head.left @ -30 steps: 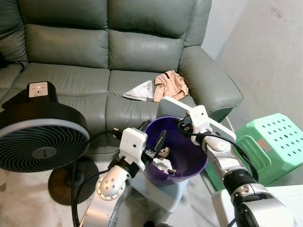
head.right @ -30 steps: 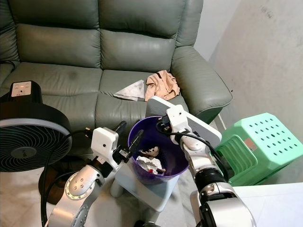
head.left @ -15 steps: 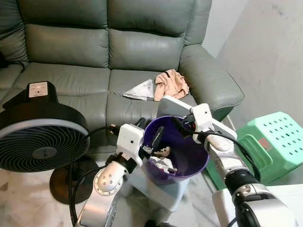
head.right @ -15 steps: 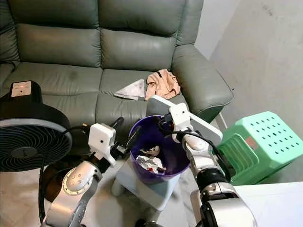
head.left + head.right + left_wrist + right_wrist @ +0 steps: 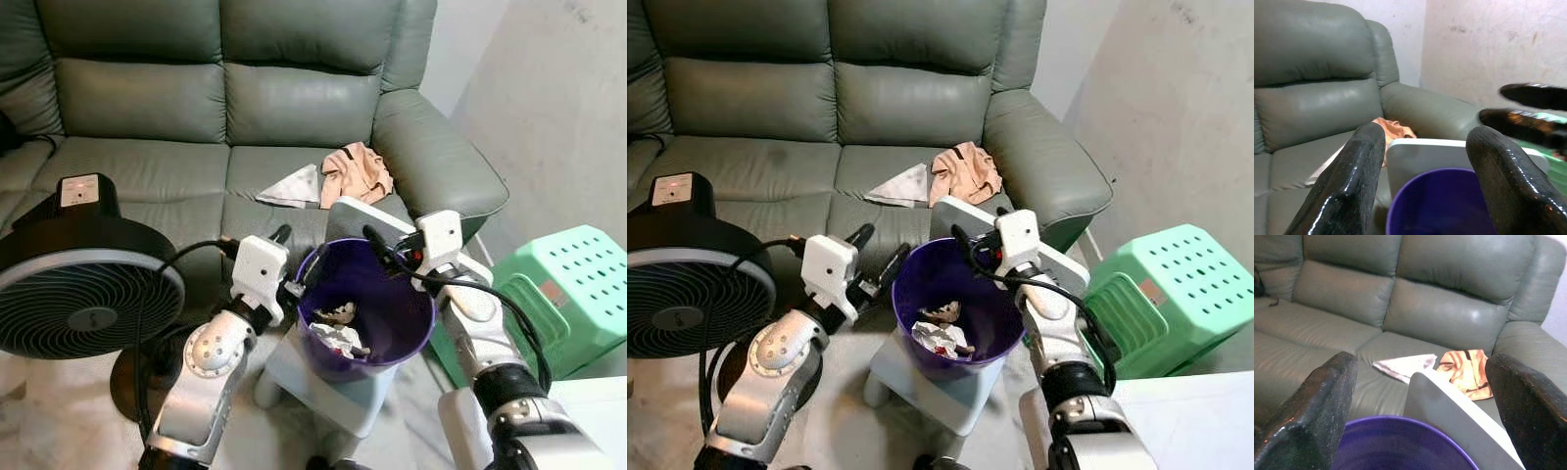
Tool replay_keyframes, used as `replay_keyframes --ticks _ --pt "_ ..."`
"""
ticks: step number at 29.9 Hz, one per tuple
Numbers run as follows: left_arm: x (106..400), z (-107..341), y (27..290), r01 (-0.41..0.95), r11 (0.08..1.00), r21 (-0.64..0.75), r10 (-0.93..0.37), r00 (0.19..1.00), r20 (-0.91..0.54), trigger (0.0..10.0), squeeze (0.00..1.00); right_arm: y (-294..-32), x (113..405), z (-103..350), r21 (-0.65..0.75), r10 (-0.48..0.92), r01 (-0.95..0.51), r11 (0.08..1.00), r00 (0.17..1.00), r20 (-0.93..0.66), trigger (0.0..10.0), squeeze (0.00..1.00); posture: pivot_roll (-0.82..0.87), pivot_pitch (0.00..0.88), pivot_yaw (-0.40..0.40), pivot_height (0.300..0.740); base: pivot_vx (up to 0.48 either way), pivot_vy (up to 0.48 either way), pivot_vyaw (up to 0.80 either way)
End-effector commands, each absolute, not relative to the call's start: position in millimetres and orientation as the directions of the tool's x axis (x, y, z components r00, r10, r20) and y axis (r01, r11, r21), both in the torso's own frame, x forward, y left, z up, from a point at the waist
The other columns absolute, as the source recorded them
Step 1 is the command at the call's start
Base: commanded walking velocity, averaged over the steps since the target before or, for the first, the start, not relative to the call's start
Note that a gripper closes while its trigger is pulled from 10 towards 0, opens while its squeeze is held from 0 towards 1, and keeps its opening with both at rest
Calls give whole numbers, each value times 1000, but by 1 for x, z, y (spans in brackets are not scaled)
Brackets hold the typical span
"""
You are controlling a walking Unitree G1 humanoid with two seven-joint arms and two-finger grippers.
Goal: Picking trash to rubbish bin
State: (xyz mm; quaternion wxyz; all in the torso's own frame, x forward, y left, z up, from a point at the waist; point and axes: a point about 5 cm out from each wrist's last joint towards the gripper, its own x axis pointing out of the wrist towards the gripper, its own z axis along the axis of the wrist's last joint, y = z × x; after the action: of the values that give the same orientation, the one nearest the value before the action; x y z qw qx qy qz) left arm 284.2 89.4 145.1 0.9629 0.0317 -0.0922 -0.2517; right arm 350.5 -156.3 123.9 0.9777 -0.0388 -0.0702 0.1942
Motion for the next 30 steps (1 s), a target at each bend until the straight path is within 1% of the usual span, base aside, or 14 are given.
replay_keyframes --ticks 1,2,4,5,8,9,10,11,12,15,18,21,24,30 --pt "286 142 91 470 876 107 -482 863 153 10000 0 -161 349 128 -94 363 -352 931 918 158 10000 1000 21 124 -107 740 0 0 0" --pt "294 141 101 413 903 120 -428 894 137 10000 0 -164 344 129 -87 342 -331 940 920 193 10000 59 19 122 -105 740 0 0 0" --pt "298 140 107 375 918 128 -390 912 126 10000 0 -165 340 130 -96 323 -310 946 922 214 10000 59 19 122 -105 740 0 0 0" --pt "303 138 113 334 932 141 -350 930 114 10000 0 -167 338 130 -98 300 -285 954 928 222 10000 0 17 118 -100 740 0 0 0" --pt "309 141 127 281 952 123 -296 946 130 10000 0 -171 332 128 -53 272 -267 962 937 219 10000 0 10 116 -92 740 0 0 0" --pt "312 143 133 254 958 129 -271 953 132 10000 0 -173 329 129 -60 256 -248 967 940 226 10000 0 8 115 -88 740 0 0 0" --pt "312 143 133 254 958 129 -271 953 132 10000 0 -173 329 129 -60 256 -248 967 940 226 10000 0 8 115 -88 740 0 0 0" --pt "316 144 141 211 968 136 -229 964 134 10000 0 -176 327 130 -63 234 -225 972 943 237 10000 0 7 113 -87 740 0 0 0" --pt "317 145 143 201 970 136 -219 966 135 10000 0 -176 326 131 -62 229 -220 973 944 238 10000 0 5 115 -85 740 0 0 0" --pt "325 145 163 94 990 106 -108 985 134 10000 0 -183 320 134 -57 158 -149 987 956 249 10000 0 -6 114 -84 740 0 0 0" --pt "326 147 168 76 993 88 -88 986 144 10000 0 -185 318 137 -59 127 -116 991 957 260 10000 0 -12 107 -80 740 0 0 0" --pt "330 147 173 71 997 5 -71 986 152 10000 0 -190 317 145 -76 43 -23 997 957 288 10000 0 -25 95 -71 740 0 0 0" --pt "331 148 174 74 997 11 -75 985 157 10000 0 -191 316 147 -84 24 1 996 955 296 10000 0 -27 88 -69 740 0 0 0" --pt "337 152 174 104 994 -27 -98 981 167 10000 0 -197 310 149 -82 -11 37 996 955 295 10000 0 -34 66 -55 740 0 0 0"
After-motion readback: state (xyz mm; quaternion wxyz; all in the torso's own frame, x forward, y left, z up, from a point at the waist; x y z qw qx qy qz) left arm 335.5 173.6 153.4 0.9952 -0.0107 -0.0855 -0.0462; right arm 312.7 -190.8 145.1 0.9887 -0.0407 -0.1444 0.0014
